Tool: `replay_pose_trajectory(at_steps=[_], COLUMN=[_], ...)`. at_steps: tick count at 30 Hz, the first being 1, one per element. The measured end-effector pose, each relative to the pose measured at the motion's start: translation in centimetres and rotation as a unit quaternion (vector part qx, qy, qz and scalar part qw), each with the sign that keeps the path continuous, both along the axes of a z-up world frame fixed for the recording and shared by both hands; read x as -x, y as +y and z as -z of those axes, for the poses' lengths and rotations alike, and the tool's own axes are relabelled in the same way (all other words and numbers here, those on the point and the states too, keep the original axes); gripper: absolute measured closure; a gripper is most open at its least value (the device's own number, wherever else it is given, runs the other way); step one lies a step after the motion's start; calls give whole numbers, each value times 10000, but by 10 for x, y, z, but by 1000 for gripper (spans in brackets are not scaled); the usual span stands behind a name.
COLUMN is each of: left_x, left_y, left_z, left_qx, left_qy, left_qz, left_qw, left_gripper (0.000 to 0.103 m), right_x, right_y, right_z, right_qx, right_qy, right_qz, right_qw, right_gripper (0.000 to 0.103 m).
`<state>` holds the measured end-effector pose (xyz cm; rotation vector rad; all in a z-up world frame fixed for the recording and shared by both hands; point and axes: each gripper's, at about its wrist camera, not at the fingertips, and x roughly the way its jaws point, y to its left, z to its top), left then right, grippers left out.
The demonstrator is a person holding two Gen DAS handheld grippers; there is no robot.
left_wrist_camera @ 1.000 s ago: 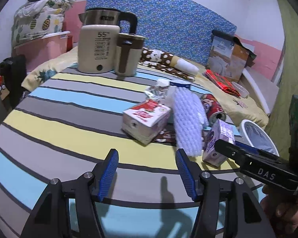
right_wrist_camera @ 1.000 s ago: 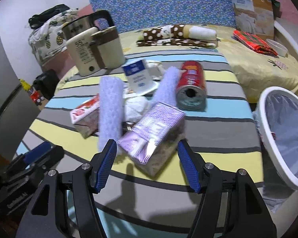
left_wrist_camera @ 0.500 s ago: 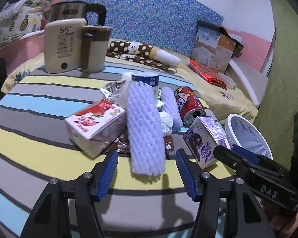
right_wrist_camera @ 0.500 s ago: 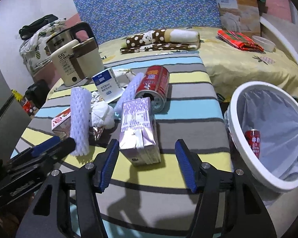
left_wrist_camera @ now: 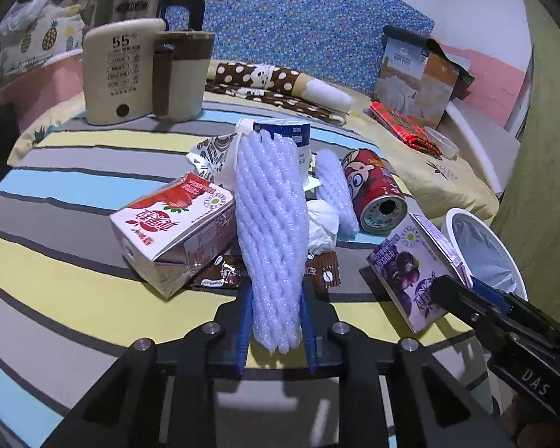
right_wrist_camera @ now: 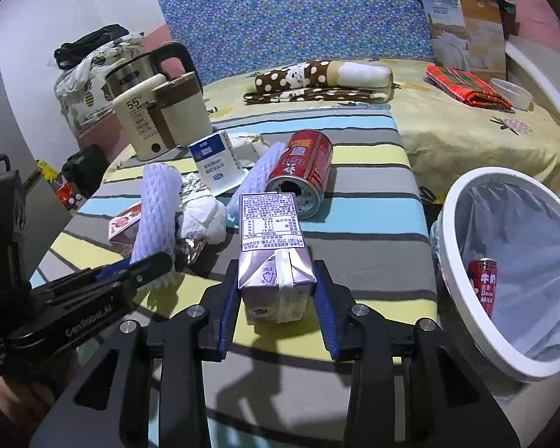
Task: Collect trash
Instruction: 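Carry the foam net and purple carton over the bin and release both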
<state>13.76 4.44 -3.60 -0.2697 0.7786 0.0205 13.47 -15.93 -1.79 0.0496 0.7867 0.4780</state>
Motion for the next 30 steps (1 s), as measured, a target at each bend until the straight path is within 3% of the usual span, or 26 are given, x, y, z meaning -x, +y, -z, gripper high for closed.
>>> replay_pose_trajectory(at_steps=[15, 30], left_x=[50, 48], left_y=[-32, -82], left_z=[-25, -36], left_qx=[-181, -197], left_qy=[-301, -384], left_qz=[441, 1037], left_qw=[9984, 9937], left_gripper=[81, 81], right_x=[26, 31], right_y=[-24, -58], right_z=[-14, -19], right_qx=[-136, -162], right_qy=[-165, -334], right_qz=[126, 641], right_qw=[9997, 9973], right_gripper=[64, 64])
